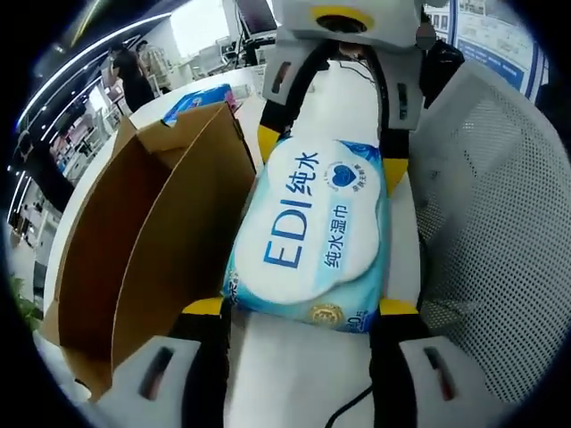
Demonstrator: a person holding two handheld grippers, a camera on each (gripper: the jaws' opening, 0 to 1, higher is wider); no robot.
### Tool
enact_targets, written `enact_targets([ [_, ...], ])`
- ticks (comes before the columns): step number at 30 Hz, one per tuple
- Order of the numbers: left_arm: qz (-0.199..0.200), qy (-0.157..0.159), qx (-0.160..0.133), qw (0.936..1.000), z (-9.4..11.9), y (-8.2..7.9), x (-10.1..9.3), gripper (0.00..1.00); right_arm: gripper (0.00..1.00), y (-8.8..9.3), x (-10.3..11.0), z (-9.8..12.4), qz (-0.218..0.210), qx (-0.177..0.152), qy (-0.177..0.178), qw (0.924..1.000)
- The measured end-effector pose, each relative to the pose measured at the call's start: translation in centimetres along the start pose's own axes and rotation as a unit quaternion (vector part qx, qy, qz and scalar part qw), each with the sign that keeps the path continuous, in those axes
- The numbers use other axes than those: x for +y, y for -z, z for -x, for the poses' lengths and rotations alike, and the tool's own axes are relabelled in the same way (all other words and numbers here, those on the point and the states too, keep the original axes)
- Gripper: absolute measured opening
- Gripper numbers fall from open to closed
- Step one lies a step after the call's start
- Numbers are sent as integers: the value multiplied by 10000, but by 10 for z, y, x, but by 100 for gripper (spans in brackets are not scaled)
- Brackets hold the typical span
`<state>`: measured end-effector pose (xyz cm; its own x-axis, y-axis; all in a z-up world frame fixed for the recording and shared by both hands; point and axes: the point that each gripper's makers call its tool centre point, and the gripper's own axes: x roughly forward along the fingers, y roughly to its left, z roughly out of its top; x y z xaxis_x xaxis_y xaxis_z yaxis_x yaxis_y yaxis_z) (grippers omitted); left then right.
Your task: Operate the shoe box by opening the lid, removing the specified soft item, and placing it in the target area until the item is outside and the box remains undamaged.
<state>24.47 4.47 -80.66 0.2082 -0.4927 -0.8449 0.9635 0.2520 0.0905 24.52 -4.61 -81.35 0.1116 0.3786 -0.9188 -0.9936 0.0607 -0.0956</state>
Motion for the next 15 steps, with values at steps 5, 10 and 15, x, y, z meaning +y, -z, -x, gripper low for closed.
enact_targets([
  [5, -128, -45, -119, 9998, 5, -1, -1, 61, 64, 1, 1, 5, 88, 120, -40, 9999],
  [10, -134, -85, -189, 9997, 12, -5, -1, 61, 64, 5, -2, 12, -183, 309, -92, 9993],
  [15, 177, -46, -439, 9989, 25, -12, 0, 74, 67, -1, -7, 21, -188, 333, 92, 9992],
])
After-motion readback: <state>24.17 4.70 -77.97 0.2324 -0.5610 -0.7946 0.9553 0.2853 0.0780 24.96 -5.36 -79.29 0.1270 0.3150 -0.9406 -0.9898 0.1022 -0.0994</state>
